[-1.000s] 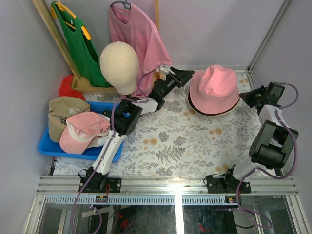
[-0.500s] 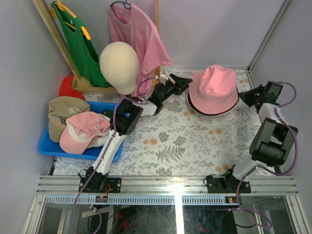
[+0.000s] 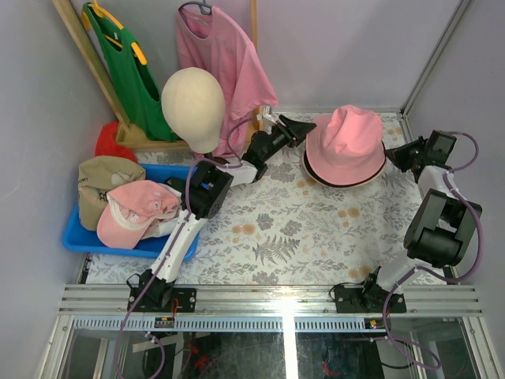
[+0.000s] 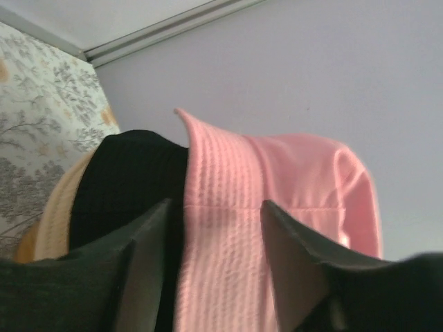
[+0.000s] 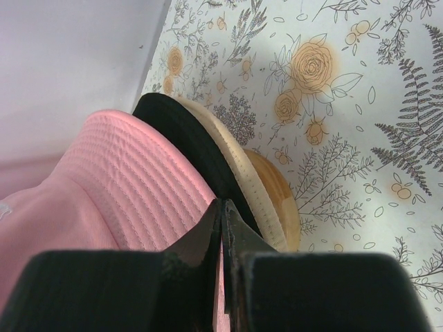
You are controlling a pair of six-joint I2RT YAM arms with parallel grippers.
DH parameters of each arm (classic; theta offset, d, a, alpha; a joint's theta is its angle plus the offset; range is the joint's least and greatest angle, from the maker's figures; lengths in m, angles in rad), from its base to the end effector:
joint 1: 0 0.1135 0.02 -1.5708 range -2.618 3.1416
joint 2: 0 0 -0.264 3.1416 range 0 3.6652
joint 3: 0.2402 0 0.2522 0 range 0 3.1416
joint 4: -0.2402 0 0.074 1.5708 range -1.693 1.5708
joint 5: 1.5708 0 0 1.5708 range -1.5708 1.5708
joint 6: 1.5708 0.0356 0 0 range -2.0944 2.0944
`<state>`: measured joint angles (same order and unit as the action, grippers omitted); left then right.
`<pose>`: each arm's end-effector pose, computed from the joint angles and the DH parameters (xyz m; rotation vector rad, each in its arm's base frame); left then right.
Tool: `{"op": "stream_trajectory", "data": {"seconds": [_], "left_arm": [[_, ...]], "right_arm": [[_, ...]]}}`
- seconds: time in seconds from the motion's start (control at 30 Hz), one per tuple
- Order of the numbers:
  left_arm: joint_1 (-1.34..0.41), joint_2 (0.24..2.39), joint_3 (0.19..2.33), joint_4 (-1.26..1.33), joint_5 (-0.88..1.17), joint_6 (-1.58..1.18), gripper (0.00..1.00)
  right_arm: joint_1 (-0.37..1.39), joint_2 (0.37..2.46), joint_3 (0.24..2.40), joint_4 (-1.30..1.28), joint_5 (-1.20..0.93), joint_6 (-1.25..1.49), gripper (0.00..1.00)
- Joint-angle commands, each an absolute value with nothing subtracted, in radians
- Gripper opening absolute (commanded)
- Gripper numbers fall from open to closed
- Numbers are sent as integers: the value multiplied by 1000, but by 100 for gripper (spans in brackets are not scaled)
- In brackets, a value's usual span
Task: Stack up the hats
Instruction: Move the hat stand to the center of the board.
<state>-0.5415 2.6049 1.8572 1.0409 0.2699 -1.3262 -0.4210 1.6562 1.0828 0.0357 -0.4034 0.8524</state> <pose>0.4844 -0.3024 0.1572 -0.3177 1.4796 -1.7316 0.3457 -0.1395 0.2394 1.0626 1.8513 0.6813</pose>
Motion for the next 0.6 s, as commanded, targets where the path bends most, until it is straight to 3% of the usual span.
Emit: {"op": "stream_trajectory", "data": {"seconds": [0.0,0.1,0.57], "left_arm": [[-541,2653,1893,1108,328,-1342,40],[-542,2651,1866,1119,316,-1358,21],[-541,2569,1704,994,231,-1313,9]], "right_arm": [[-411,1657,1125,66,-393,847,0],[-411,1658,1124,69,-389,847,0],[-417,1694,1100,45,-354,805,0]]}}
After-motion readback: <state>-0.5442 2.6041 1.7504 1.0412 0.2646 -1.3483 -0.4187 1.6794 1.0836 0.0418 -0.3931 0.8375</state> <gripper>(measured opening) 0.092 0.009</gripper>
